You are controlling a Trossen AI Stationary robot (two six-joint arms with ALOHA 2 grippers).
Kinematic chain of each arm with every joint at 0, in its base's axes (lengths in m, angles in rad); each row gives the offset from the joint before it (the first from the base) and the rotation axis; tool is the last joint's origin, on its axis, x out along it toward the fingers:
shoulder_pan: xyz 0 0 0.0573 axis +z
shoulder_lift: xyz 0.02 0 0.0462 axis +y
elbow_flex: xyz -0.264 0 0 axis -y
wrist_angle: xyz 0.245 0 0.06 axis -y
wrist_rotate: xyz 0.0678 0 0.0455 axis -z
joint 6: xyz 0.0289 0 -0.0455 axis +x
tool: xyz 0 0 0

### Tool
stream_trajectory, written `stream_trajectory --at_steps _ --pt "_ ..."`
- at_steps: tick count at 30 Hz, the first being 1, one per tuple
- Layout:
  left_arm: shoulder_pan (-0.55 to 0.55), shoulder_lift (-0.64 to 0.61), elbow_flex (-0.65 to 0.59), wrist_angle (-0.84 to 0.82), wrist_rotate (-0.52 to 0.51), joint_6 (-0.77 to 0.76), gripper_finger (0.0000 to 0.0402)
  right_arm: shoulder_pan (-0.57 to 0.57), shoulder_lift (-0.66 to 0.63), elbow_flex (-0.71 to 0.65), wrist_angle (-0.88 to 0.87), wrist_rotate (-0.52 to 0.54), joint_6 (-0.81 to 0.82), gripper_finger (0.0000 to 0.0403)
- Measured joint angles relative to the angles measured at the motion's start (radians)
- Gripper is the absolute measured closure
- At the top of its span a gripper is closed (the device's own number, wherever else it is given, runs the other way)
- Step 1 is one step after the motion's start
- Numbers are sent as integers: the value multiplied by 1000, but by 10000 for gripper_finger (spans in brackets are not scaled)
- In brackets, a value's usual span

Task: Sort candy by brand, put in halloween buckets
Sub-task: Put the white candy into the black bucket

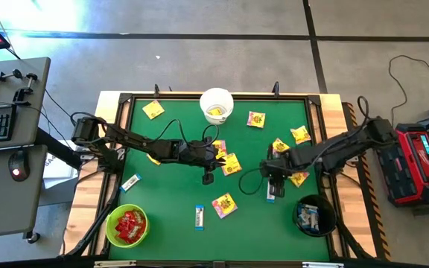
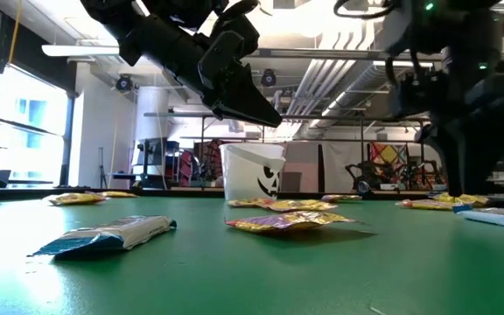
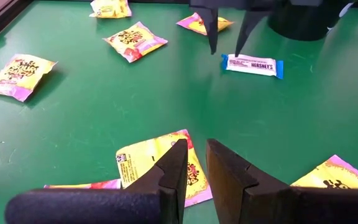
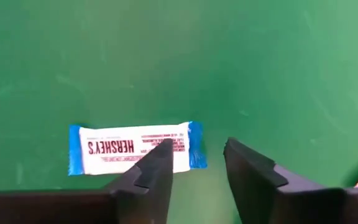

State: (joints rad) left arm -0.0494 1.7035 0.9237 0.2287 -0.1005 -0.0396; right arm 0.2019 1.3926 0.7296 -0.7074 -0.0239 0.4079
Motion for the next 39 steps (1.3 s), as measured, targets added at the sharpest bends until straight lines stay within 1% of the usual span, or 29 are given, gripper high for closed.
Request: stream_trajectory --at_steps 3,5,8,11,17,19,22,24,26,28,31,32,37,39 --pt "0 0 0 0 0 -1 353 -45 0 0 1 -67 -28 294" --pt "0 0 0 0 0 -1 353 -63 0 0 7 -93 -31 309" --pt "0 0 0 0 0 -1 353 -74 4 0 17 -116 -32 317" --pt "0 0 0 -2 0 -1 353 -78 18 0 29 -149 -32 310" --pt "0 0 0 -8 0 -1 353 -78 72 0 32 -161 -32 267" --pt "0 0 0 -9 0 -1 353 -78 89 0 32 -170 -34 263" --pt "0 0 0 -10 0 -1 353 -78 101 0 40 -187 -42 267" --pt "0 0 0 -10 0 -1 353 -78 101 0 42 -187 -48 279" --pt "0 0 0 -13 0 -1 353 -80 101 0 43 -189 -52 299" --pt "0 0 0 -14 0 -1 353 -86 101 0 43 -192 -63 327" --pt "0 0 0 -16 0 -1 353 -99 101 0 45 -195 -77 382" --pt "0 0 0 -16 0 -1 353 -103 100 0 45 -194 -78 392" --pt "0 0 0 -22 0 -1 353 -102 100 3 43 -186 -83 399" --pt "0 0 0 -23 0 -1 353 -87 98 10 40 -166 -84 401"
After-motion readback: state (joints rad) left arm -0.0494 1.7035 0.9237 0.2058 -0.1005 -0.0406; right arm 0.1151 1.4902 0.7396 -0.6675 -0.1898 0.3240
